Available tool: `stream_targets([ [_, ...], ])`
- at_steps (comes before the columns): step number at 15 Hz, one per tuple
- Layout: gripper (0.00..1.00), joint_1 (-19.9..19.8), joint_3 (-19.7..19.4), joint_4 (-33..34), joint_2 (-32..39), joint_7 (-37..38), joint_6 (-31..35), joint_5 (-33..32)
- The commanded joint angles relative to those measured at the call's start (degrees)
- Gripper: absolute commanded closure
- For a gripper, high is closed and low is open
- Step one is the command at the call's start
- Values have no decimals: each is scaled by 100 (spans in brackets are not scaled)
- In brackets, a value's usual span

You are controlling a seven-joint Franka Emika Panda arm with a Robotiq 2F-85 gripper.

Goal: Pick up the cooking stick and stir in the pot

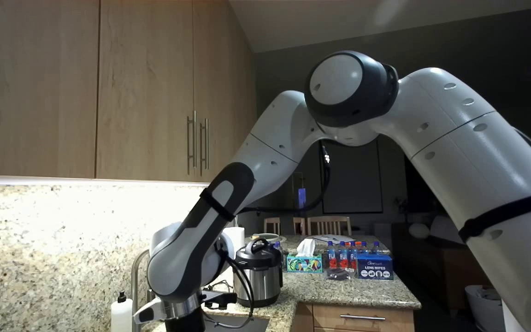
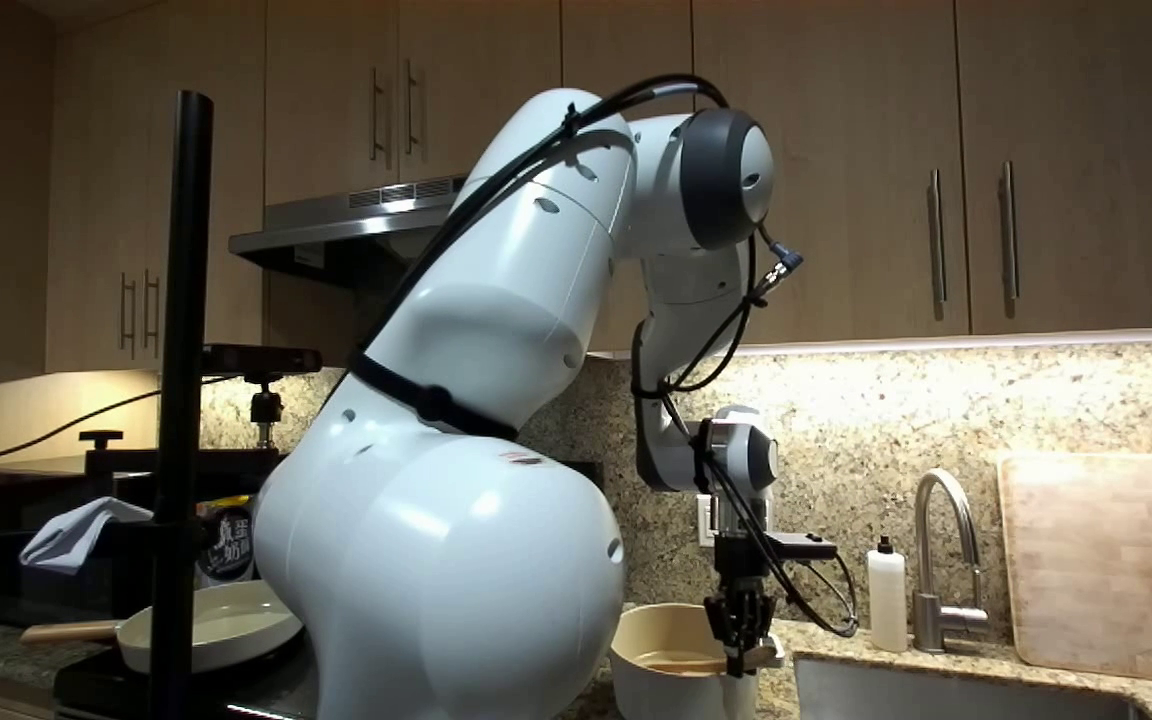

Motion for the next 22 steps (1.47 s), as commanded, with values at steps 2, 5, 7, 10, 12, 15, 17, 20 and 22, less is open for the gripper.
stream_targets([
  [2, 91, 40, 8, -203, -441, 246, 15, 5],
  [5, 91, 130, 4, -237, -684, 481, 10, -43],
  [7, 91, 267, -32, -171, -800, 776, -110, -178],
  [10, 91, 518, -122, -74, -895, 1490, -267, -589],
  [12, 91, 711, -201, 48, -857, 2128, -582, -1079],
  [15, 91, 885, -246, 200, -741, 2891, -1223, -1653],
  [17, 91, 889, -216, 232, -718, 3166, -1463, -1798],
  [20, 91, 855, -197, 213, -773, 3516, -1634, -1902],
  [22, 91, 809, -207, 185, -801, 3760, -1566, -1888],
])
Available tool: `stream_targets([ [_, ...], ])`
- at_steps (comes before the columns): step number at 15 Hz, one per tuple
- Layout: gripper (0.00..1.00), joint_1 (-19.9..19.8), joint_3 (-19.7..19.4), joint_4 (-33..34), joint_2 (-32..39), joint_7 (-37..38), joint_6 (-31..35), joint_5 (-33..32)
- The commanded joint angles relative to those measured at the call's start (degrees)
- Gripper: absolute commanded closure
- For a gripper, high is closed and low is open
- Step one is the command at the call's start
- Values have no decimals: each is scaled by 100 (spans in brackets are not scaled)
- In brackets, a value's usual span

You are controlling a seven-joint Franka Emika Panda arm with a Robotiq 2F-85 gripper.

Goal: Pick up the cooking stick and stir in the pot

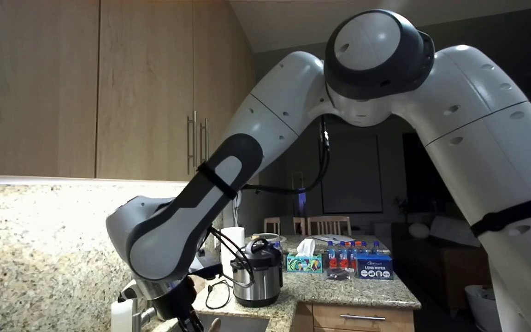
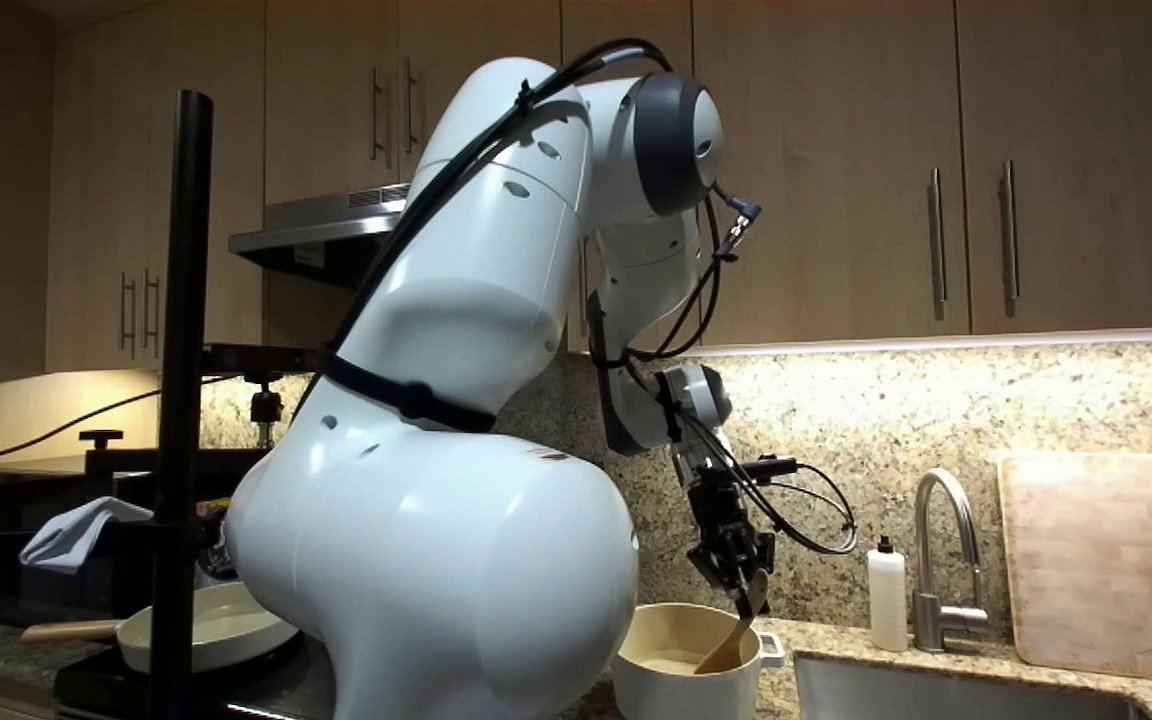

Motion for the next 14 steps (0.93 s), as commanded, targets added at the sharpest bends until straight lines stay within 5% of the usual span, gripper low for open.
stream_targets([
  [1, 91, -42, -15, 5, -60, 538, -43, -114],
  [14, 91, -52, 58, 215, 292, 978, 557, 180],
])
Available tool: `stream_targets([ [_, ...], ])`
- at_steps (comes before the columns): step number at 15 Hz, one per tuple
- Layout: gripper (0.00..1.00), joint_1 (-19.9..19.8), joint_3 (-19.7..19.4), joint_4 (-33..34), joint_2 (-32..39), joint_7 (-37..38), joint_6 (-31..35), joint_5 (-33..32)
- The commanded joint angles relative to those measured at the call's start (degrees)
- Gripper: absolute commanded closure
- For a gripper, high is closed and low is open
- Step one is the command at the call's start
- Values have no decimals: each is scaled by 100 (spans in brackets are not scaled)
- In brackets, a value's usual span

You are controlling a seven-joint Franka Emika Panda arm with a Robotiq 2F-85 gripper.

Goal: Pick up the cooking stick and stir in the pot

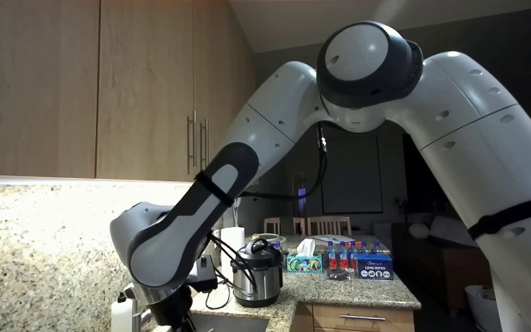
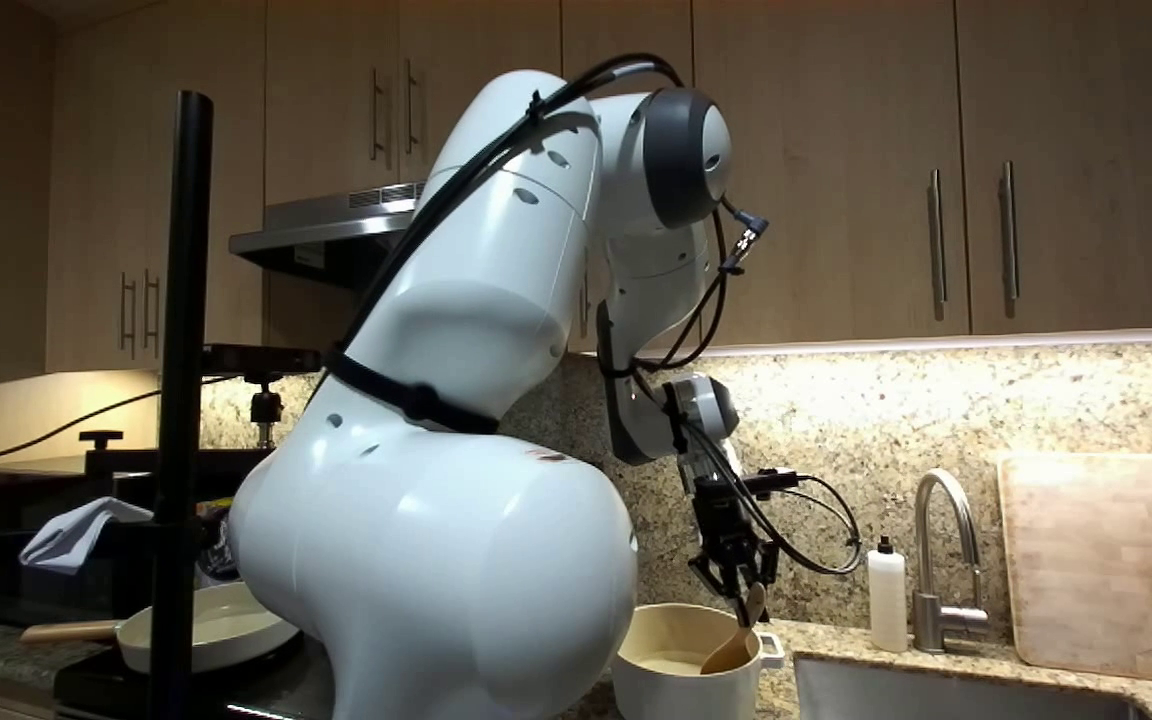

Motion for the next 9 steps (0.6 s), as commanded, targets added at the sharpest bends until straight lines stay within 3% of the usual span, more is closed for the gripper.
stream_targets([
  [1, 91, 44, 109, 174, 87, 62, 104, 42],
  [9, 91, 192, 443, 156, 152, -349, 196, 78],
])
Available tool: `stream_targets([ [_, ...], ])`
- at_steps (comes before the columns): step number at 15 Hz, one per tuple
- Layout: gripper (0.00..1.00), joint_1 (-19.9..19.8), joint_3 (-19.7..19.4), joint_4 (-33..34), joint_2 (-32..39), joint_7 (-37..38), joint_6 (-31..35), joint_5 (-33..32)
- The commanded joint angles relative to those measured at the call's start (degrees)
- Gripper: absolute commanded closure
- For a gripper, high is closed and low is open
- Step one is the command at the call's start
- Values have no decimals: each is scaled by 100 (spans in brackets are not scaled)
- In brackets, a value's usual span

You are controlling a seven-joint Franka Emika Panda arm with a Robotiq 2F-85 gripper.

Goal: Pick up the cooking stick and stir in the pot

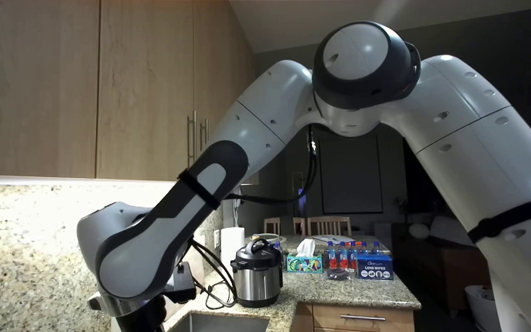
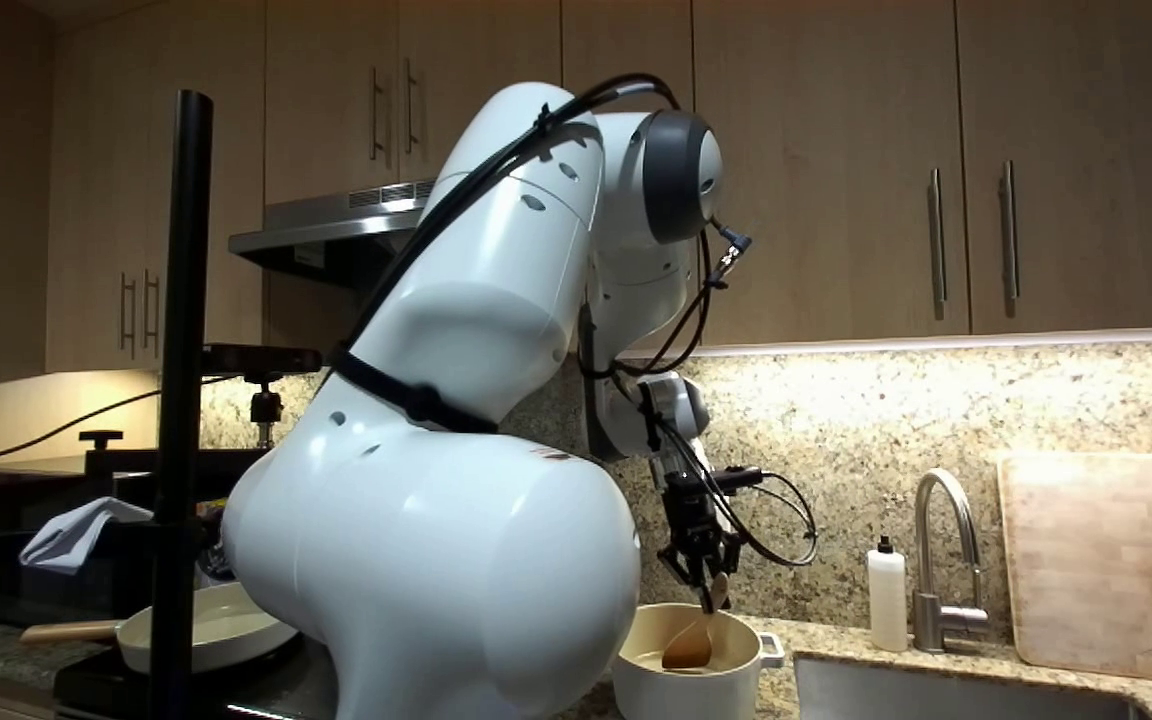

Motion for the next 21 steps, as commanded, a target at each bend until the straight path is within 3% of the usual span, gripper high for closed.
stream_targets([
  [1, 91, 17, 129, -156, -58, -322, 91, 84],
  [12, 91, -456, -45, -1336, -997, -325, 593, 94],
  [15, 91, -530, -128, -1386, -1094, -448, 501, 10],
  [21, 91, -306, -70, -1023, -825, -726, 125, -179],
])
